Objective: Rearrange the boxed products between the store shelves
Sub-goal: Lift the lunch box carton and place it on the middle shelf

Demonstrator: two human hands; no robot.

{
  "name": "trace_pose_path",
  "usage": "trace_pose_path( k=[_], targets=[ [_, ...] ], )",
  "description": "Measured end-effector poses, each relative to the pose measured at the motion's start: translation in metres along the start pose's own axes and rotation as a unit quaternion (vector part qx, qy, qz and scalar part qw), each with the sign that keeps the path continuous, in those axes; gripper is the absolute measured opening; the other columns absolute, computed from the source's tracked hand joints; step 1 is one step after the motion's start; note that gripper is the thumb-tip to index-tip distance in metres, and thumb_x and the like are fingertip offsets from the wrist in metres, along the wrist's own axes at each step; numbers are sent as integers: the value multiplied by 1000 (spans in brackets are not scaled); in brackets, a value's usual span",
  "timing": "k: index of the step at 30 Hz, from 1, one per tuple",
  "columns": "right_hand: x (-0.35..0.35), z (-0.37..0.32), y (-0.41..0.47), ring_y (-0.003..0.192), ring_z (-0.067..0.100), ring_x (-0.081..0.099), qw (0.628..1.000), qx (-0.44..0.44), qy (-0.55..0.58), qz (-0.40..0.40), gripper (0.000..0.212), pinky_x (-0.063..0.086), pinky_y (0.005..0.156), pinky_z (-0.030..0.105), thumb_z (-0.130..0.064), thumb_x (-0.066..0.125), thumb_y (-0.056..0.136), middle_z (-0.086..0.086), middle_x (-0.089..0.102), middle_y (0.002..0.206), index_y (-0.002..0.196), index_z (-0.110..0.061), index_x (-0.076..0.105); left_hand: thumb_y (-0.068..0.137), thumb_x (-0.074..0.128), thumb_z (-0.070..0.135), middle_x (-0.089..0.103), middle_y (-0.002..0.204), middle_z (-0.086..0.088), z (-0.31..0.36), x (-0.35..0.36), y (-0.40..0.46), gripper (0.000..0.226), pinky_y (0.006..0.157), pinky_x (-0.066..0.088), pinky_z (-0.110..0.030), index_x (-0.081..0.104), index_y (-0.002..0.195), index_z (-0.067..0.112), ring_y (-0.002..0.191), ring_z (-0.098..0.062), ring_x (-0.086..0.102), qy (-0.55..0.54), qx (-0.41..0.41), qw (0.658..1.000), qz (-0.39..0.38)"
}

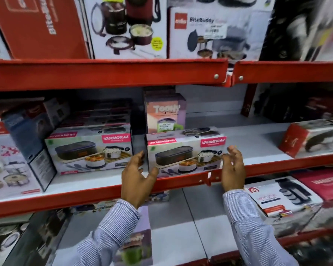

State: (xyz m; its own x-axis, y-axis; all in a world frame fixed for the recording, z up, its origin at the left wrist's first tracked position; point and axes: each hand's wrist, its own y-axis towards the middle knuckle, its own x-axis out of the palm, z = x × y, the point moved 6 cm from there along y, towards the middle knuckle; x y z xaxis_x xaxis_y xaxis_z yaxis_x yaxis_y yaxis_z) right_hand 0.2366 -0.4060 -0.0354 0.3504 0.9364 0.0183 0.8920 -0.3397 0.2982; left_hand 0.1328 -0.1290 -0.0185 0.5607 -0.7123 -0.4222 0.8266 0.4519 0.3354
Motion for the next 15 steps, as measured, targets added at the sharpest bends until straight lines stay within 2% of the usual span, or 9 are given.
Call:
trace_pose_path(
  k=[2, 4, 6, 9, 12, 13, 15],
  targets=[
    [5, -1, 6, 108, 15, 57, 999, 3, -16, -47, 33, 39, 73, 11, -17, 50, 97, 3, 62, 124, 129, -12, 57, 83, 73, 27, 64, 135, -3, 5, 4, 5, 60, 104, 51, -44, 51, 138, 18, 119, -21, 61, -7, -10, 1000, -2],
    [3, -7, 8, 108, 21, 63, 998, -16, -20, -54, 31, 44, 72, 11, -16, 55, 95, 5, 68, 119, 125, -12, 62, 84, 73, 22, 68, 126, 1, 14, 4, 6, 52, 102, 53, -43, 55, 132, 20, 114, -20, 64, -32, -11, 999, 13],
    [-4, -18, 5, 106, 21, 65, 998, -36, -15, -44, 29, 46, 70, 7, -16, 60, 93, 3, 69, 112, 121, -11, 65, 85, 73, 18, 67, 117, 6, 24, -6, 3, 49, 98, 54, -37, 56, 132, 21, 106, -16, 65, -53, 7, 998, 46],
    [-18, -46, -5, 98, 9, 67, 996, -87, -4, -22, 28, 50, 72, 7, -20, 64, 91, -4, 71, 107, 119, -15, 68, 86, 71, 25, 68, 125, 5, 39, -34, -2, 53, 92, 57, -34, 55, 137, 23, 107, -14, 67, -49, 65, 992, 99],
    [-19, -69, -15, 90, -11, 66, 994, -108, 16, -23, 23, 53, 69, 7, -24, 65, 90, -23, 69, 98, 112, -32, 67, 86, 72, 21, 67, 118, 15, 45, -60, -3, 53, 79, 53, -6, 54, 134, 35, 96, 11, 65, -55, 99, 985, 131],
    [-17, -74, -18, 90, -13, 65, 993, -113, 21, -27, 24, 53, 69, 6, -25, 66, 89, -26, 67, 98, 110, -36, 66, 86, 72, 20, 67, 115, 16, 46, -67, -3, 54, 76, 51, -2, 53, 134, 36, 94, 15, 64, -62, 97, 984, 137],
    [-10, -82, -23, 92, -8, 66, 992, -116, 25, -38, 24, 53, 71, 9, -26, 66, 89, -23, 69, 100, 112, -35, 66, 86, 72, 19, 70, 117, 10, 44, -79, -3, 53, 80, 55, -8, 56, 135, 30, 98, 8, 66, -61, 103, 982, 149]
  ],
)
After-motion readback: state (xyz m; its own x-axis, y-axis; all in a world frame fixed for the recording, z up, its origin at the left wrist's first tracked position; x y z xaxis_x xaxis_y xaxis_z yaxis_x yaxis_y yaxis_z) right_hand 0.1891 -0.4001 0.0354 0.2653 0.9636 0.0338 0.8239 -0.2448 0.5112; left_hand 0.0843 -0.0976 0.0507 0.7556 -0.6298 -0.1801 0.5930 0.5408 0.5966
